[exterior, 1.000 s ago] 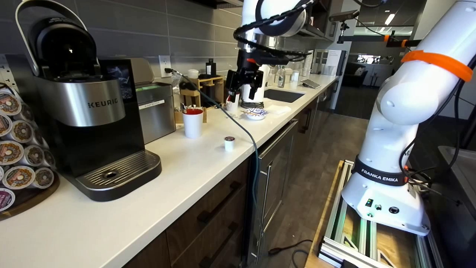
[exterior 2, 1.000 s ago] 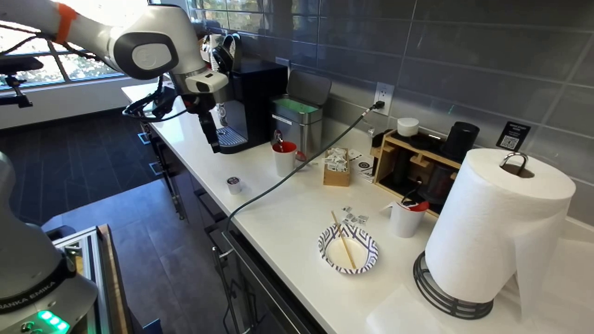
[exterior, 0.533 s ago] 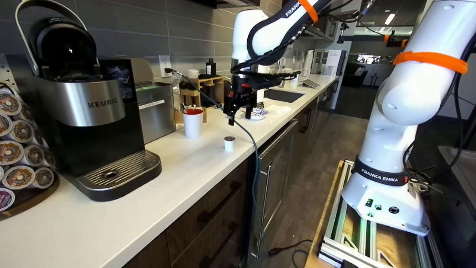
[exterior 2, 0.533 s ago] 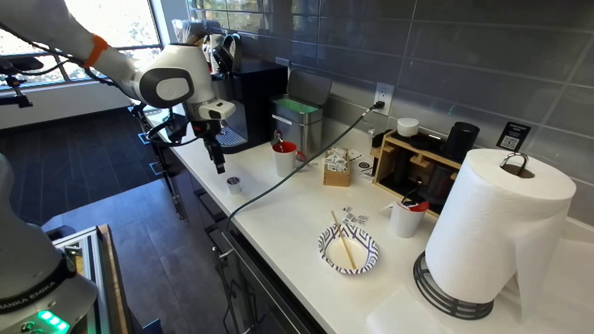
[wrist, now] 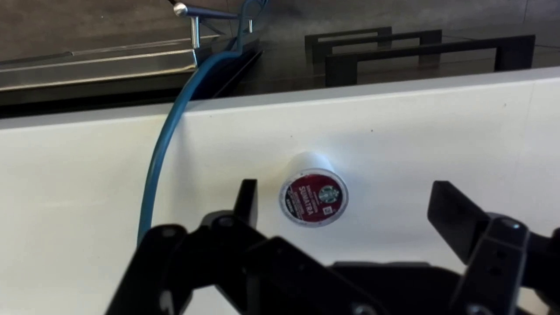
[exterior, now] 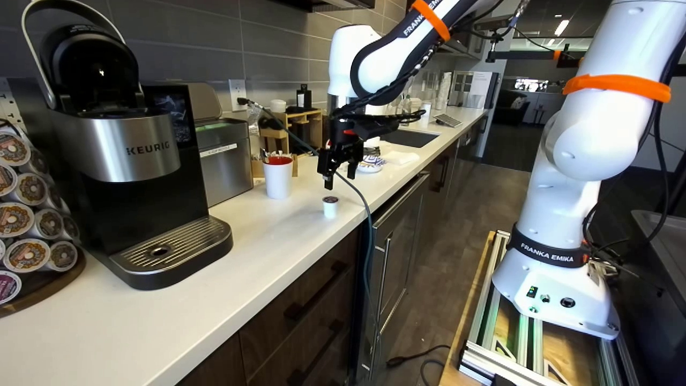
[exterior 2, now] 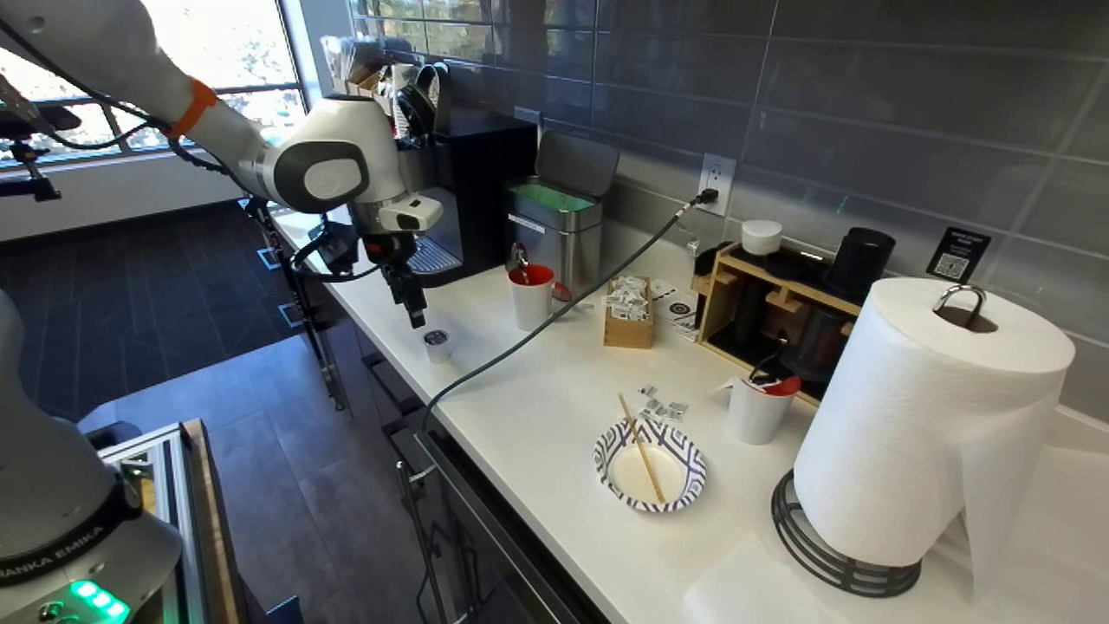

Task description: Put the capsule in the coffee machine

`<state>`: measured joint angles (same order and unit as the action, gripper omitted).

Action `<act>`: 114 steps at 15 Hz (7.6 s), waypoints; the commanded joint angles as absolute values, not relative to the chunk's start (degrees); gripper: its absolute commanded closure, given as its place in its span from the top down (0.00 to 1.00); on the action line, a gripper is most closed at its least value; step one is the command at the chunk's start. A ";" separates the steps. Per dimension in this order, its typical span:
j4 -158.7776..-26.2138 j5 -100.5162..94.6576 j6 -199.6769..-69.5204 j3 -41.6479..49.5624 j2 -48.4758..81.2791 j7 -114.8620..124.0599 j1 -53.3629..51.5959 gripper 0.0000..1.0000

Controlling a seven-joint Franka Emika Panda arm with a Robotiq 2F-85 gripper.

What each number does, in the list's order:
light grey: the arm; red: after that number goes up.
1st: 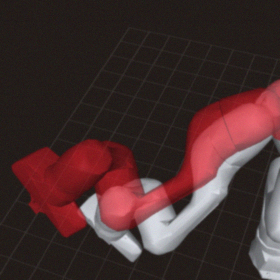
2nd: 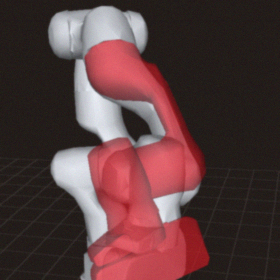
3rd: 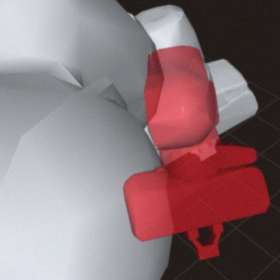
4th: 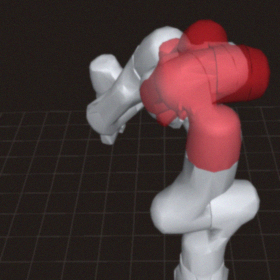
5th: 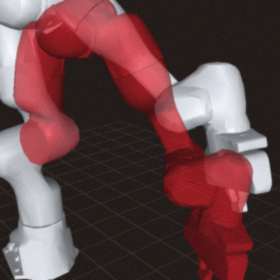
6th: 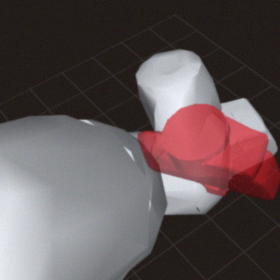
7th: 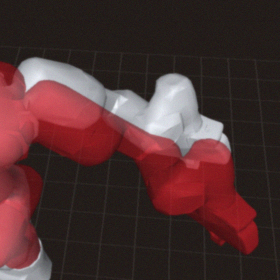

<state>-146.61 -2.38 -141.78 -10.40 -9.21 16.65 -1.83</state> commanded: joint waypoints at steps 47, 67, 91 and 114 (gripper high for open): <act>-145.92 -12.97 -152.89 -4.75 0.14 25.33 -4.75 0.63; -146.90 -13.91 -151.48 -6.88 -5.60 24.80 -4.80 0.30; -143.16 -11.49 -150.74 -5.03 3.36 25.57 -4.29 0.93; -143.54 -11.39 -145.03 -5.29 -3.36 23.99 -6.48 0.29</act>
